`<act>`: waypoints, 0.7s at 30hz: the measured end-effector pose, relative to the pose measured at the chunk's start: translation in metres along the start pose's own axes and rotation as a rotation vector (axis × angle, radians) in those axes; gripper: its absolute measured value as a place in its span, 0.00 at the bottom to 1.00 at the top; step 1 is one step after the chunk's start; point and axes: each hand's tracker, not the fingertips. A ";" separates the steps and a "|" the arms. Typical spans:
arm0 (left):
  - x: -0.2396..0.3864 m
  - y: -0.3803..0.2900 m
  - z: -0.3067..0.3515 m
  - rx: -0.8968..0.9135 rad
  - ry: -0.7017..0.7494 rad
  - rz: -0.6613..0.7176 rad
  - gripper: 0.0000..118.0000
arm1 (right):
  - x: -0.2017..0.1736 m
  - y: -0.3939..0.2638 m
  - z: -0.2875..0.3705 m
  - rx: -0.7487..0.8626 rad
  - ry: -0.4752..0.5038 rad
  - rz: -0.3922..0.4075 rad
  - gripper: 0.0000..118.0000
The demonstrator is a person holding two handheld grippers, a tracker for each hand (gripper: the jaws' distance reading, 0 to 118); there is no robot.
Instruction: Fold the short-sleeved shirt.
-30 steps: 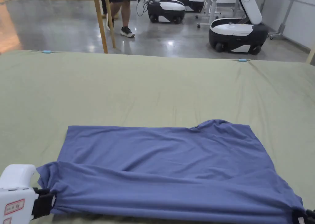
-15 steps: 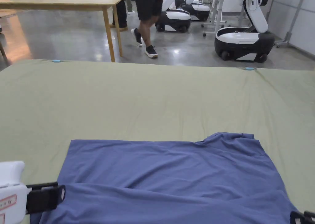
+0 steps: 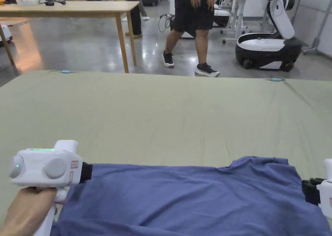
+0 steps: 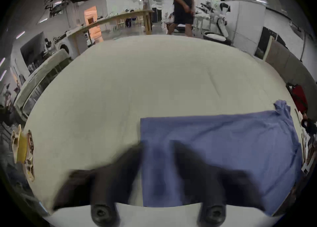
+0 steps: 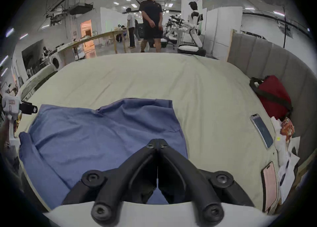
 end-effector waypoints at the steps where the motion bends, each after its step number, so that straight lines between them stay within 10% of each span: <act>1: -0.001 0.004 -0.011 -0.027 0.029 0.022 0.98 | 0.003 0.002 -0.006 -0.006 -0.002 0.015 0.01; 9: 0.013 0.019 -0.051 -0.101 0.085 0.006 0.87 | 0.021 0.009 -0.035 -0.059 -0.014 0.005 0.01; 12: 0.014 0.018 -0.038 -0.079 0.005 0.063 0.48 | 0.029 0.013 -0.043 -0.073 -0.010 -0.005 0.01; 13: 0.018 0.020 -0.035 -0.063 0.022 0.031 0.20 | 0.031 0.015 -0.045 -0.077 -0.014 -0.009 0.06; 14: 0.018 0.020 -0.033 -0.059 0.014 -0.013 0.07 | 0.033 0.018 -0.047 -0.076 -0.013 -0.015 0.23; 16: 0.023 0.023 -0.031 -0.063 -0.014 -0.010 0.06 | 0.036 0.025 -0.052 -0.090 0.047 -0.051 0.99; 21: 0.028 0.022 -0.035 -0.066 0.016 -0.041 0.06 | 0.034 0.019 -0.084 -0.194 0.014 0.011 0.99</act>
